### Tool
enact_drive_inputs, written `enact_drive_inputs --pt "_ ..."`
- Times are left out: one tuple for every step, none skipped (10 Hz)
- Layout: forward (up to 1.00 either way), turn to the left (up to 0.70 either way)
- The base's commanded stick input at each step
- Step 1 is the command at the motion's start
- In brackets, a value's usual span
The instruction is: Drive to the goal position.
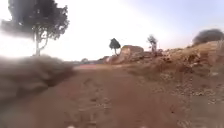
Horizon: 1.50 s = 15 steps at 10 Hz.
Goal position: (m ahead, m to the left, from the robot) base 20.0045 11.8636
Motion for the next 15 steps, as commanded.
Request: enact_drive_inputs --pt "0.7 0.0" --pt "0.7 0.0" --pt "0.7 0.0" --pt "0.7 0.0" --pt "0.7 0.0" --pt "0.7 0.0" --pt "0.7 0.0" --pt "0.7 0.0" --pt "0.7 0.0" --pt "0.7 0.0" --pt "0.7 0.0" --pt "0.7 0.0" --pt "0.7 0.0" --pt "0.7 0.0" --pt "0.7 0.0"
